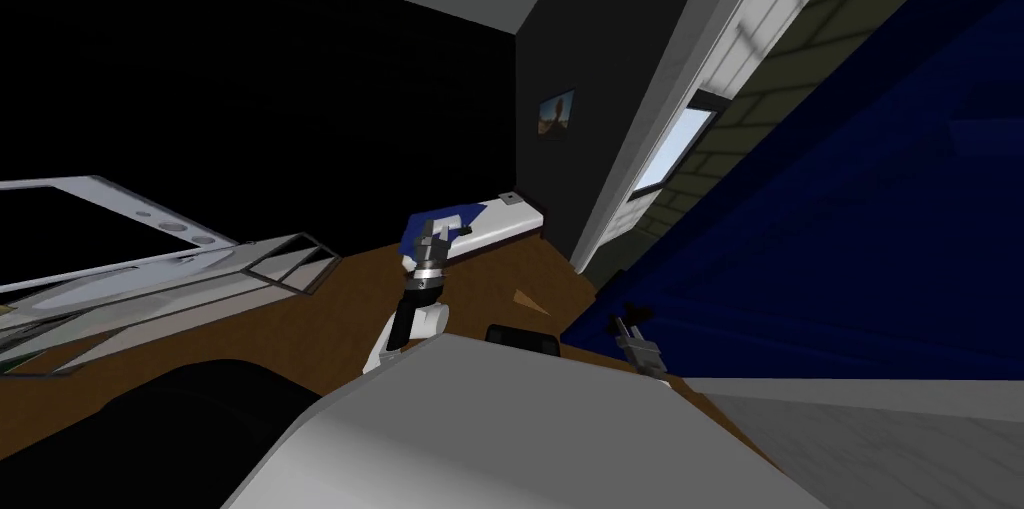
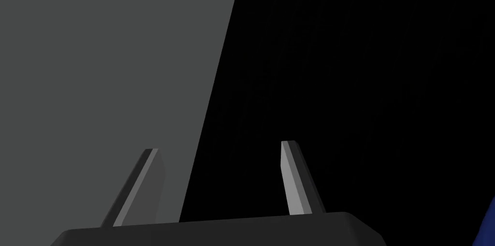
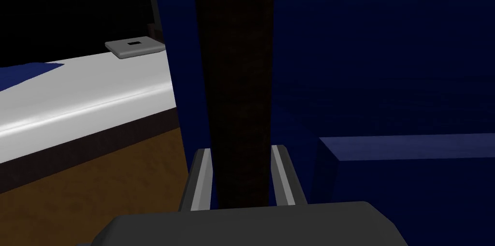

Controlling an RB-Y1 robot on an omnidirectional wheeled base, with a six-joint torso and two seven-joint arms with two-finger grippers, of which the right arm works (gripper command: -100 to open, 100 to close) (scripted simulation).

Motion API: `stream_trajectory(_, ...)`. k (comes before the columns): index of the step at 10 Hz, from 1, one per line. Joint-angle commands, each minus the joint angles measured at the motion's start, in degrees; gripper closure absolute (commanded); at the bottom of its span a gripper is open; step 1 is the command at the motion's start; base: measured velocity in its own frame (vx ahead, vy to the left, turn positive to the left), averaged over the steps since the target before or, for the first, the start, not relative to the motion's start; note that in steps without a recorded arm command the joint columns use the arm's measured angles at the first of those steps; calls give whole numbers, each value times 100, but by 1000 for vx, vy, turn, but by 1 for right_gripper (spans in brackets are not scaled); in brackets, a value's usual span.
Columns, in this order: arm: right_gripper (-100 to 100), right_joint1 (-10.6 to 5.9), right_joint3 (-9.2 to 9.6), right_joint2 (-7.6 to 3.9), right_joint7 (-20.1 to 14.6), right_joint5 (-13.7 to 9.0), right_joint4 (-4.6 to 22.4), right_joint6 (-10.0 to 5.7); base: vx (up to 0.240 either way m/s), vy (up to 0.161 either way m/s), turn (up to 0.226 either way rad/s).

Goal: Pull the door open

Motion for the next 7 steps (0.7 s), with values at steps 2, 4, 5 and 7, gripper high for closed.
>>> stream_trajectory(2, 100, 47, 105, -92, -126, 61, 83, -177, -199, -50, 125)
stream_trajectory(4, 100, 70, 171, -152, -207, 100, 138, -290, -201, -52, 113)
stream_trajectory(5, 100, 29, 165, -112, -184, 98, 153, -253, -84, -12, 27)
stream_trajectory(7, 100, 20, 239, -156, -277, 143, 263, -374, -183, -25, 151)
